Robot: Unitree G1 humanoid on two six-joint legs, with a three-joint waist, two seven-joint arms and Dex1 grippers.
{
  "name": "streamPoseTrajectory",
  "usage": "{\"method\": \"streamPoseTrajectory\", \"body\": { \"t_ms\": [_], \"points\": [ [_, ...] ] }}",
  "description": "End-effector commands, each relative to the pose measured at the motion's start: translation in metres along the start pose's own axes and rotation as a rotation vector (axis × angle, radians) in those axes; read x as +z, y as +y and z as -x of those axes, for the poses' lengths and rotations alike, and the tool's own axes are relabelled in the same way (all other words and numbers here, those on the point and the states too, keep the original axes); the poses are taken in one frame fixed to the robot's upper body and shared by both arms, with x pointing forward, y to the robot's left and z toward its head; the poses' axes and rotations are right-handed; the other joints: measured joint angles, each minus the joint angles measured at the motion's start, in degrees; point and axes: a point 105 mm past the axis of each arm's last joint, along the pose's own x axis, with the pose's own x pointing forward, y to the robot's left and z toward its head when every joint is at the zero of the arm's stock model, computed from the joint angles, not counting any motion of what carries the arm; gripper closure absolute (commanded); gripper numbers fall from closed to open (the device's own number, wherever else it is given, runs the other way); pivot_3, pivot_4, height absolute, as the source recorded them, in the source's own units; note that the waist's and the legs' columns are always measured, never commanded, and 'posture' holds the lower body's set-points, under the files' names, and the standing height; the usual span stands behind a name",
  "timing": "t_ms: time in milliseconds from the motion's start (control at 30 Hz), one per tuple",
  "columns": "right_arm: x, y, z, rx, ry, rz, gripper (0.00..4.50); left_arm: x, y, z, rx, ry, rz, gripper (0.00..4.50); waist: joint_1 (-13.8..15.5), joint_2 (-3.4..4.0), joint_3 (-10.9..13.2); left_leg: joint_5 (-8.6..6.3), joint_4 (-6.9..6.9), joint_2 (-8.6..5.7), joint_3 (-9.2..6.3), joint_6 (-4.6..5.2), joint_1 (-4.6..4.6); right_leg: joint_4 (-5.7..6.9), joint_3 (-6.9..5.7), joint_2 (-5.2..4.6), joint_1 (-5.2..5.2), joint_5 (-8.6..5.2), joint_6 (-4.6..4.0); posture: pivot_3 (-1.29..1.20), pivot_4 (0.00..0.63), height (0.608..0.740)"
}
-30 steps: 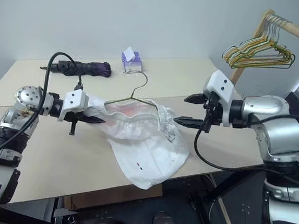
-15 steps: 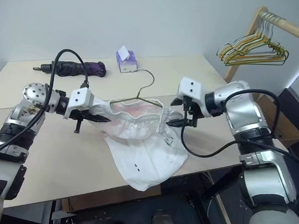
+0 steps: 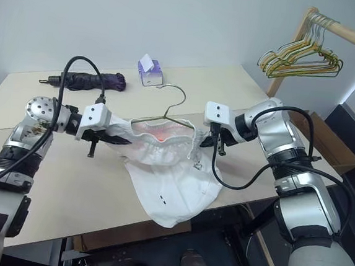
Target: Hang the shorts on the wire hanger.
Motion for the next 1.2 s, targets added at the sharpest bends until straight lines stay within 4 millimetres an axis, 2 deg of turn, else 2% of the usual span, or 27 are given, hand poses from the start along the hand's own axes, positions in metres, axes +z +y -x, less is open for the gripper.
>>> {"method": "streamPoseTrajectory", "body": {
  "t_ms": [33,100,367,467,533,600,700,800,1033,1200],
  "points": [
    [0.013,-0.001,0.01,-0.017,-0.047,0.026,4.44,0.019,0.004,0.003,0.002,-0.058,-0.067,4.5,0.0,0.0,0.0,0.0,0.0,0.0,0.0,0.0,0.0,0.0,0.0,0.0,0.0,0.0,0.0,-0.19,0.0,0.74],
    [0.013,0.002,0.012,-0.014,-0.065,0.007,4.44,0.018,0.004,0.004,-0.005,-0.054,-0.057,4.5,0.0,0.0,0.0,0.0,0.0,0.0,-0.01,0.0,0.0,0.0,-0.01,0.0,0.0,0.0,0.0,-0.19,0.0,0.74],
    [0.007,0.019,0.025,-0.019,-0.124,-0.134,4.5,0.009,0.006,0.013,0.029,-0.063,-0.002,2.1,0.1,0.0,0.0,0.0,0.01,-0.01,-0.04,0.0,-0.03,0.0,-0.02,-0.02,0.0,0.0,0.0,-0.2,0.0,0.74],
    [0.0,0.031,0.03,-0.019,-0.137,-0.207,4.5,0.006,0.013,0.02,0.121,-0.083,0.023,1.11,0.1,0.0,0.0,0.0,0.01,0.0,-0.05,0.0,-0.04,-0.01,-0.03,-0.02,-0.01,0.0,0.0,-0.21,0.0,0.74],
    [-0.009,0.043,0.036,-0.031,-0.14,-0.29,4.5,0.003,0.022,0.03,0.246,-0.094,0.03,0.47,0.2,0.0,0.0,0.0,0.01,0.0,-0.05,0.0,-0.04,-0.02,-0.03,-0.03,-0.01,0.0,0.01,-0.22,0.0,0.74],
    [-0.013,0.051,0.04,-0.042,-0.148,-0.34,4.5,0.002,0.031,0.036,0.351,-0.109,0.024,0.03,0.3,0.0,0.0,0.0,0.01,0.01,-0.09,0.0,-0.06,-0.03,-0.05,-0.05,-0.01,-0.01,0.01,-0.22,0.0,0.74],
    [-0.019,0.058,0.049,-0.092,-0.184,-0.467,4.5,0.009,0.046,0.05,0.487,-0.159,0.063,0.03,0.2,-0.01,0.0,0.0,0.03,-0.01,-0.08,0.0,-0.06,-0.01,-0.04,-0.11,-0.02,0.0,0.01,-0.22,0.0,0.74],
    [-0.031,0.061,0.06,-0.231,-0.216,-0.617,4.5,0.037,0.044,0.059,0.529,-0.316,0.109,0.03,0.3,-0.02,0.0,-0.01,0.02,0.02,-0.12,-0.01,-0.1,-0.02,-0.06,-0.1,-0.02,-0.01,0.02,-0.23,0.0,0.74],
    [-0.07,0.06,0.095,-0.691,-0.221,-0.952,4.5,0.099,0.009,0.038,0.442,-0.585,0.226,0.03,0.3,0.08,-0.4,-0.01,0.07,-0.01,-0.12,-0.01,-0.27,0.0,0.05,-0.3,-0.13,0.03,0.1,-0.28,0.011,0.74],
    [-0.083,0.06,0.116,-0.886,-0.243,-1.12,4.5,0.127,0.004,0.035,0.405,-0.689,0.266,0.03,-0.2,0.41,-0.7,0.0,0.08,-0.01,-0.1,0.0,-0.25,-0.01,0.09,-0.11,-0.1,0.04,0.12,-0.31,0.016,0.74]
  ]
}}
